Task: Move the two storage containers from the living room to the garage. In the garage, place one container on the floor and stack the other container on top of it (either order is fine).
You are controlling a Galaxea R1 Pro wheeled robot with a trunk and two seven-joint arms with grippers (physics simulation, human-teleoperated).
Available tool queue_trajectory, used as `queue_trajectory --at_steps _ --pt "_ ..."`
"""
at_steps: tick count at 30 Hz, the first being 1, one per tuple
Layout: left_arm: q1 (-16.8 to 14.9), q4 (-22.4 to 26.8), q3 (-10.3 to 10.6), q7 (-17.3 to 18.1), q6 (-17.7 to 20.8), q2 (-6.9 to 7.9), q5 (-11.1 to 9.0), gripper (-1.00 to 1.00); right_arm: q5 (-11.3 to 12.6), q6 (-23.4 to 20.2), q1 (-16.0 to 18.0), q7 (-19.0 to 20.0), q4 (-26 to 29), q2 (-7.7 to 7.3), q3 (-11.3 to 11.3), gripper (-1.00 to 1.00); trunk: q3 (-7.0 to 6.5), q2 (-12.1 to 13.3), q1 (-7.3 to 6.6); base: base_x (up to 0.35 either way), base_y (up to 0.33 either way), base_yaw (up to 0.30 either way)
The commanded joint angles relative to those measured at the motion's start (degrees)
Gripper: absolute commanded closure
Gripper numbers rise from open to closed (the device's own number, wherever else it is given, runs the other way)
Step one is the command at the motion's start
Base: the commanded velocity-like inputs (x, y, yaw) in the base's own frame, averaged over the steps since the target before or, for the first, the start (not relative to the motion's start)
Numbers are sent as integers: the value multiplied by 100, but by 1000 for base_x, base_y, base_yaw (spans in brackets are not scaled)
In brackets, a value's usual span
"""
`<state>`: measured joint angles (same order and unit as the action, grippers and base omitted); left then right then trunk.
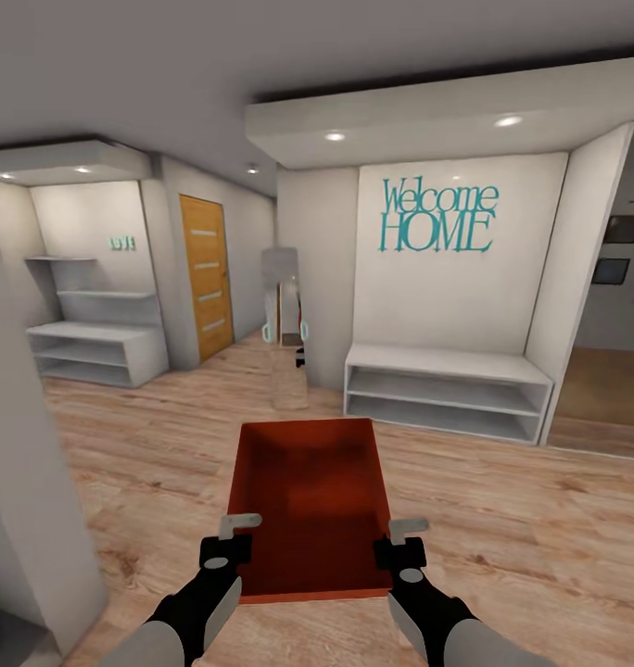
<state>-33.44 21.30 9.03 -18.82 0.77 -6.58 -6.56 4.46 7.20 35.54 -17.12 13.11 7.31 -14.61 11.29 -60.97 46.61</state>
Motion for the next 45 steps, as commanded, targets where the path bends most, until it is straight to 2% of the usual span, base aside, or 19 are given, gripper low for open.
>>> queue_trajectory --at_steps 1,39,45 --pt "-4 23 -33 -51 -244 42 68 100 99 11 5 60 -10 -1 99 100 8 -6 4 324 0 0" --pt "-4 23 -33 -51 -253 50 67 100 110 17 5 55 -19 -1 90 100 8 -6 4 324 0 0" --pt "-4 23 -33 -51 -253 50 67 100 53 13 5 59 -19 -2 90 100 8 -6 4 324 0 113"
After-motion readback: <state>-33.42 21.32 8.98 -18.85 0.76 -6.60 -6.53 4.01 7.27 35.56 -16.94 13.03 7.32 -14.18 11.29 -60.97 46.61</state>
